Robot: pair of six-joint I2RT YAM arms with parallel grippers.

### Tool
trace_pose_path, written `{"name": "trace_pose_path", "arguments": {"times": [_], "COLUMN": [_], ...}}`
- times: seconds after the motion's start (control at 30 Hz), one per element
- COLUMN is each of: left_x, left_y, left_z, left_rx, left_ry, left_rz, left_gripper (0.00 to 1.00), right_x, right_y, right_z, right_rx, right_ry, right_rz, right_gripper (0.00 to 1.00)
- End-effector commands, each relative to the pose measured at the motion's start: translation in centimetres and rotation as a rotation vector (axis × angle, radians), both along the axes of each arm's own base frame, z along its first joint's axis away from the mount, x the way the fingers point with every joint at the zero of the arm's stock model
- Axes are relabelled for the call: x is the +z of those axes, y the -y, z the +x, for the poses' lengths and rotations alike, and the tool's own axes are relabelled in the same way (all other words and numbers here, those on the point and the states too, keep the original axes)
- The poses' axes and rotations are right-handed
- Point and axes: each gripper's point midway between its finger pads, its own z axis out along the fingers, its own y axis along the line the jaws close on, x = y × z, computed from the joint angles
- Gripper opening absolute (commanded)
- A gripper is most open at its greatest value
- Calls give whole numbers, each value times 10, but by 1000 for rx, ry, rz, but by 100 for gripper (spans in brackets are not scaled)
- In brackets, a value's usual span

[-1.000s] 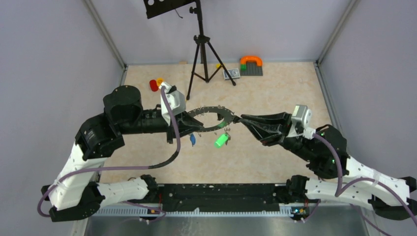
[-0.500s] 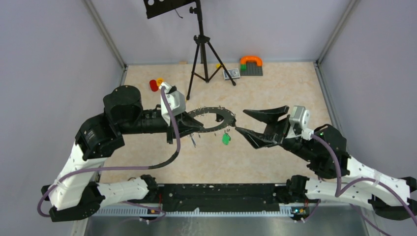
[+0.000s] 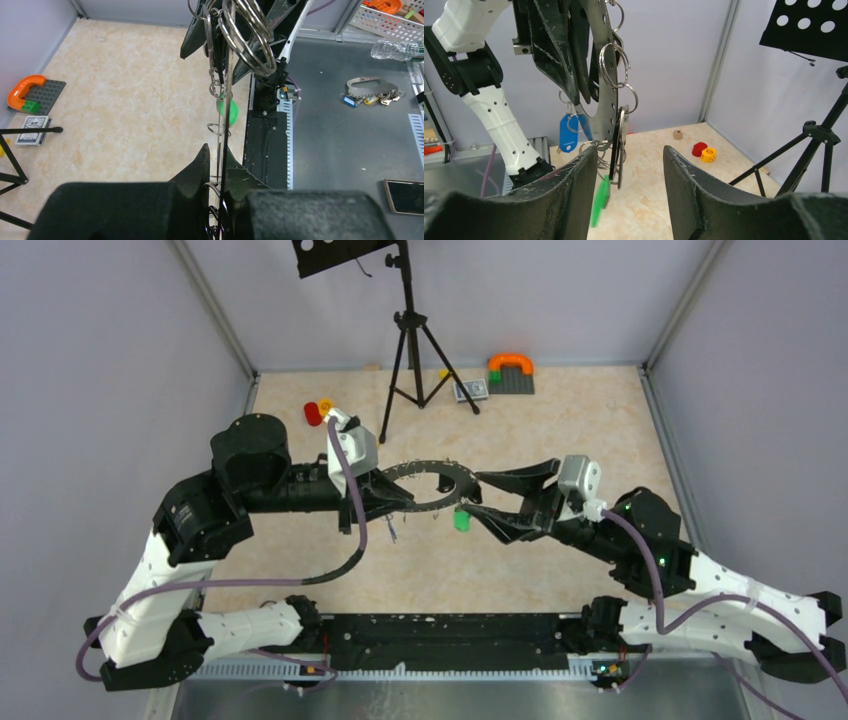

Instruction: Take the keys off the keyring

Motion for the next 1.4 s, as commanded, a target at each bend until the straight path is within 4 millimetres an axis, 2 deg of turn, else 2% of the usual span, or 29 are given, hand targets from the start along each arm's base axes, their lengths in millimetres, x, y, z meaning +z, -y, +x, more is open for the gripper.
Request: {"name": "trace_pose_path", "arguments": {"times": [0.0, 0.2, 0.27, 0.57, 0.87, 1.17, 1.37], "left_x": [20, 19, 19, 18, 18, 18, 16], "left_y": [-3, -4, -5, -7, -7, -7, -8], "left_z": [-11, -12, -12, -12, -11, -11, -12], "left_rx": [-41, -43, -40, -32, -32, -26, -29], "left_ry": [27, 27, 29, 31, 33, 33, 28], "left_rz": [-55, -53, -50, -45, -46, -44, -41], "left_gripper": [1, 1, 1, 1, 1, 2, 2], "right_x": [26, 27, 27, 31, 31, 35, 47], "right_y": [5, 2, 3, 15, 16, 22, 42], "right_z": [-5, -8, -9, -10, -9, -4, 3], "right_rx": [13, 32, 32, 16, 7, -30, -111], "right_ry": [27, 32, 34, 39, 26, 35, 75], "right_rz": [51, 43, 40, 40, 36, 14, 10], "right_gripper": [48, 25, 21, 16, 1, 0, 0]}}
